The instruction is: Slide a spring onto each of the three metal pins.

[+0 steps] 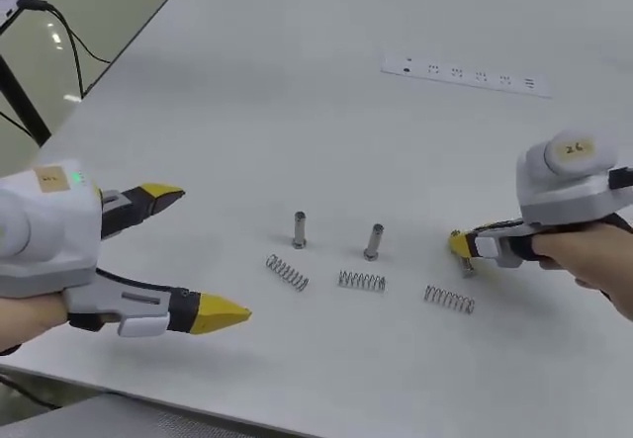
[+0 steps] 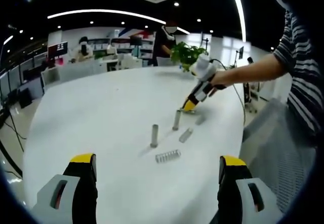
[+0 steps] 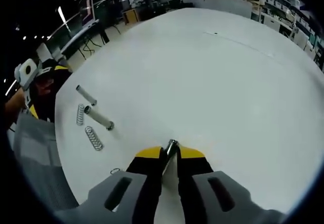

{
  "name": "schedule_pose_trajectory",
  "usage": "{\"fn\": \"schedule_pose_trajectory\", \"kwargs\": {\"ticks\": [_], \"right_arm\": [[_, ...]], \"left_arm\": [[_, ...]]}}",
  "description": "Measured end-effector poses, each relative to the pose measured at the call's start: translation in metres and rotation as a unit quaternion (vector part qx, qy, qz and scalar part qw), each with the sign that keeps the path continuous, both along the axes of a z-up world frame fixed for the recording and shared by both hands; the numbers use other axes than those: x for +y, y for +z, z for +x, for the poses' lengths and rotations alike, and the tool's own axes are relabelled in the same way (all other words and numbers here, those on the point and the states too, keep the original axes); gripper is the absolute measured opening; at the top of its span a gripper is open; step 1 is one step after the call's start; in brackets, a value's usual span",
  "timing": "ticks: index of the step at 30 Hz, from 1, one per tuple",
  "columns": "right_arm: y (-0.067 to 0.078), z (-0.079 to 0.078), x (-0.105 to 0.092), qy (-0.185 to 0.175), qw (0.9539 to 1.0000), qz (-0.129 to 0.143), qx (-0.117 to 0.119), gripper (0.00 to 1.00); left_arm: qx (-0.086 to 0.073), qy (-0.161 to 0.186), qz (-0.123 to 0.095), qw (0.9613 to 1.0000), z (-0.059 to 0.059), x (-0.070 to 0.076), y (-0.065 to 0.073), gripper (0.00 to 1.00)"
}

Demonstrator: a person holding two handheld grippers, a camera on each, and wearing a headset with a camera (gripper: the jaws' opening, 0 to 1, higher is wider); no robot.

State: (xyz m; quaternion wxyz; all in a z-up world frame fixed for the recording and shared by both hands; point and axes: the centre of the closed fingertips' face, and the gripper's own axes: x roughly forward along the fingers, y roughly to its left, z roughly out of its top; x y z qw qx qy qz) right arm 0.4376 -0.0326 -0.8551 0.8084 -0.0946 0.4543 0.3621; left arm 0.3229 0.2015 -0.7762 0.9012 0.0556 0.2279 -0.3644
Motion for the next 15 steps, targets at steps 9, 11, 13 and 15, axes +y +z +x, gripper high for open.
{"fn": "schedule_pose_trajectory", "kwargs": {"ticks": [9,11,13,15], "right_arm": [[-0.0007,0.0018,-0.0009,-0.005,1.0,0.0,-0.001,0.05],[-0.0005,0.0008,-0.0011,-0.005,1.0,0.005,-0.001,0.05],[0.0017,-0.0005,-0.0005,-0.008,0.9998,0.016,-0.001,0.05],[0.0039,-0.0019,0.0009,-0.009,0.9996,0.025,-0.002,0.05]], "left_arm": [[0.003,-0.002,0.0,1.0,-0.0007,-0.0014,-0.001,0.98],[0.003,-0.002,0.001,1.0,-0.0005,-0.0013,-0.0009,0.98],[0.002,-0.001,0.0,1.0,0.0,-0.0005,-0.0002,0.98],[0.001,0.001,0.0,1.0,0.0006,0.0002,0.0004,0.98]]}}
